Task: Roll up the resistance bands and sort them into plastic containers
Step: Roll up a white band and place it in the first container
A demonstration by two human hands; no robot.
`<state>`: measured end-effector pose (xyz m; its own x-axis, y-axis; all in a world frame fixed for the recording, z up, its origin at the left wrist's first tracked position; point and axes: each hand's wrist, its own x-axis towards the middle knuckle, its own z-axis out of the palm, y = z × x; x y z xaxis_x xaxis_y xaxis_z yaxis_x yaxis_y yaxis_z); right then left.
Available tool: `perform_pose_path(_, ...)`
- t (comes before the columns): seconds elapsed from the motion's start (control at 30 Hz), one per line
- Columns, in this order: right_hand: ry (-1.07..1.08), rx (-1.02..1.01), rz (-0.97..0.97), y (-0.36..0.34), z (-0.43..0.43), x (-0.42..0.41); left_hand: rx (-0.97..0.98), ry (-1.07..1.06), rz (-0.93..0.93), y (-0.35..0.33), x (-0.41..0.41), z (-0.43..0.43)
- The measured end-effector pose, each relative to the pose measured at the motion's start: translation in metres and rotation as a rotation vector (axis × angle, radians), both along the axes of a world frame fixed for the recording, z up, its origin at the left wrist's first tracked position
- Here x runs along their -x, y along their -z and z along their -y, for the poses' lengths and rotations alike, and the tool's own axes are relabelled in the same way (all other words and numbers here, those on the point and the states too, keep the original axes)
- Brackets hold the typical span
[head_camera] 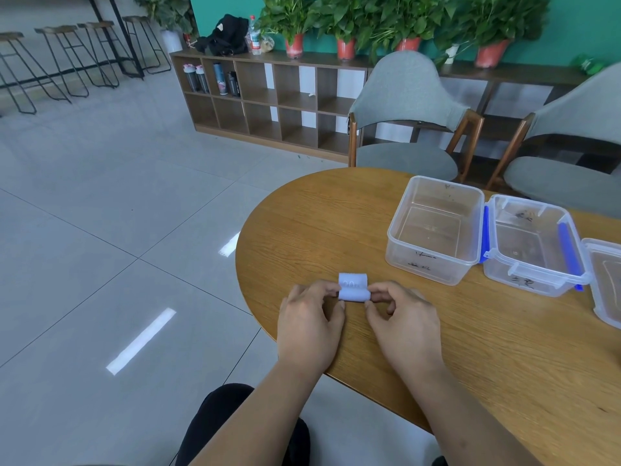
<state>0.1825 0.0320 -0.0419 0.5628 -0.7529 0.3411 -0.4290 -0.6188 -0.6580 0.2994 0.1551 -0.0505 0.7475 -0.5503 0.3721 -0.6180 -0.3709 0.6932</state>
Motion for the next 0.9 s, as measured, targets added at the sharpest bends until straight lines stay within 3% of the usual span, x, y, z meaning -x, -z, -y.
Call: perform_pose_path(0.9, 0.015, 0.062, -0.03, 0.0069, 0.0038, -0.0024, -0.006, -0.032, 0.01, -0.0008, 0.0012, 0.0013)
